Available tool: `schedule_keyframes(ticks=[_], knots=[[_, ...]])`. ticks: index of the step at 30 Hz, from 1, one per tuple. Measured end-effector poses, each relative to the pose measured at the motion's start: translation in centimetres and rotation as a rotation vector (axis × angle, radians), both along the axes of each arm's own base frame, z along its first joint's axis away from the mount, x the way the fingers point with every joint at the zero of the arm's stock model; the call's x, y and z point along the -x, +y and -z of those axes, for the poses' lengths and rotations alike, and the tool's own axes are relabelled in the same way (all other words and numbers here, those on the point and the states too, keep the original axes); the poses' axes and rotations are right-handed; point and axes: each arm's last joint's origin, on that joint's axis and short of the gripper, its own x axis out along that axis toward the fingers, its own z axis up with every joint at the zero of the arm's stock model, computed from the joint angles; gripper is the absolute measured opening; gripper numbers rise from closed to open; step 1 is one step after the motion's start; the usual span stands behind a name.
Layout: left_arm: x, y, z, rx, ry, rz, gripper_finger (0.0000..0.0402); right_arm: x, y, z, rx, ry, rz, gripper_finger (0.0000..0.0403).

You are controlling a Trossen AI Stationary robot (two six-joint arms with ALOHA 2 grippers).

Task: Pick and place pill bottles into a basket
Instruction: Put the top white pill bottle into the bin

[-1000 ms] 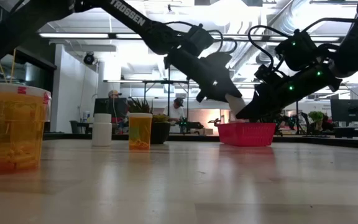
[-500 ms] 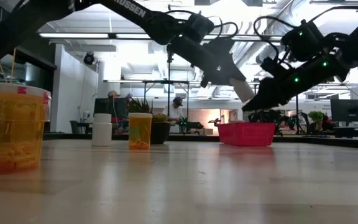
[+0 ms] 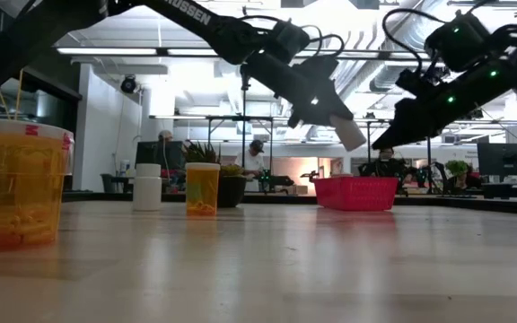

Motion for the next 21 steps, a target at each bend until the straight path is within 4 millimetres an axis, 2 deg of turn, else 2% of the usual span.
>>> schedule_keyframes(ticks=[7,12,21], knots=[[0.2,0.0,0.4,-0.013,0.056,-0.022,0.0197,2.0,0.3,-0.9,0.064,0.039,0.164,0.0252],[0.4,-0.1,0.7,-0.022,0.095,-0.046,0.0197,2.8,0.5,-1.6,0.082,-0.009,0.243,0.0252],[-0.9,-2.4,2.8,-0.115,0.176,-0.036,0.0197,3.0,0.5,-1.7,0.096,-0.011,0.272,0.0252]])
